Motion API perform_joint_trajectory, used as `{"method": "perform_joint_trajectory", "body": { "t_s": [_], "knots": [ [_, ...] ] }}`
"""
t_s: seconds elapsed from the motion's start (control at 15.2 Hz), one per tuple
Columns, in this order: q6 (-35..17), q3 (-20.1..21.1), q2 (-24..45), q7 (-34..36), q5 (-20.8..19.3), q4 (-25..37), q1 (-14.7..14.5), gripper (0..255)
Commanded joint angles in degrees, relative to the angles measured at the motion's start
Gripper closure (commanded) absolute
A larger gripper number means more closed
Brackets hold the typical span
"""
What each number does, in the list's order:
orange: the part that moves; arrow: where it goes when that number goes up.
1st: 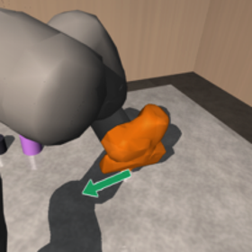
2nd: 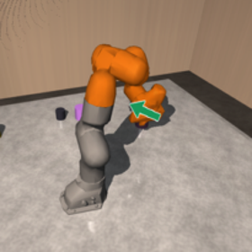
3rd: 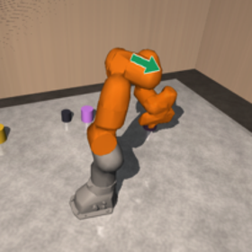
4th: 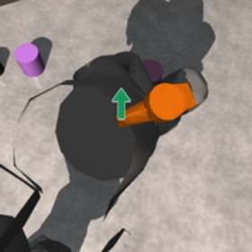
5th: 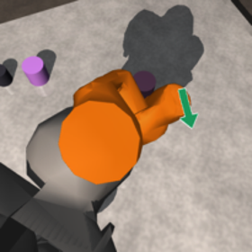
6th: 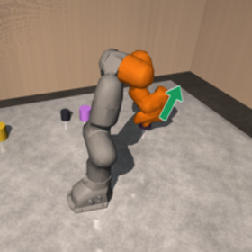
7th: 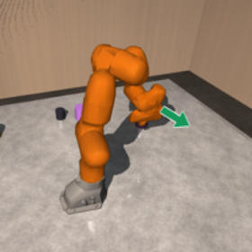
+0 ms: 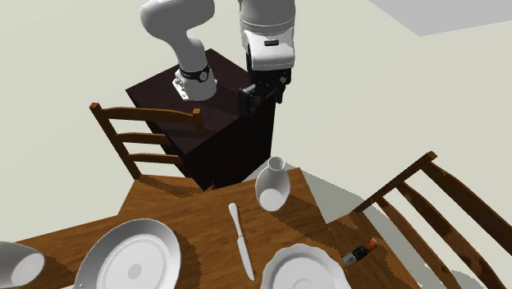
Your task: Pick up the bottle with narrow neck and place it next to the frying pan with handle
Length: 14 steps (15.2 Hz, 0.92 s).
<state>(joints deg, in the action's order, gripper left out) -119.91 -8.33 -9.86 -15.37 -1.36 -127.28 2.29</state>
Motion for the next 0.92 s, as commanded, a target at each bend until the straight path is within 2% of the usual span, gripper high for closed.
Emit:
{"method": "perform_joint_trajectory", "body": {
  "t_s": [0.0,0.46,0.86],
  "knots": [
    [-2.2,-0.6,4.6,-1.0,0.7,1.9,0.2,0],
    [-6.5,-1.5,20.3,-4.3,4.1,11.5,1.4,0],
    [-10.7,-1.3,22.8,-4.8,4.8,9.8,1.5,0]
  ]
}}
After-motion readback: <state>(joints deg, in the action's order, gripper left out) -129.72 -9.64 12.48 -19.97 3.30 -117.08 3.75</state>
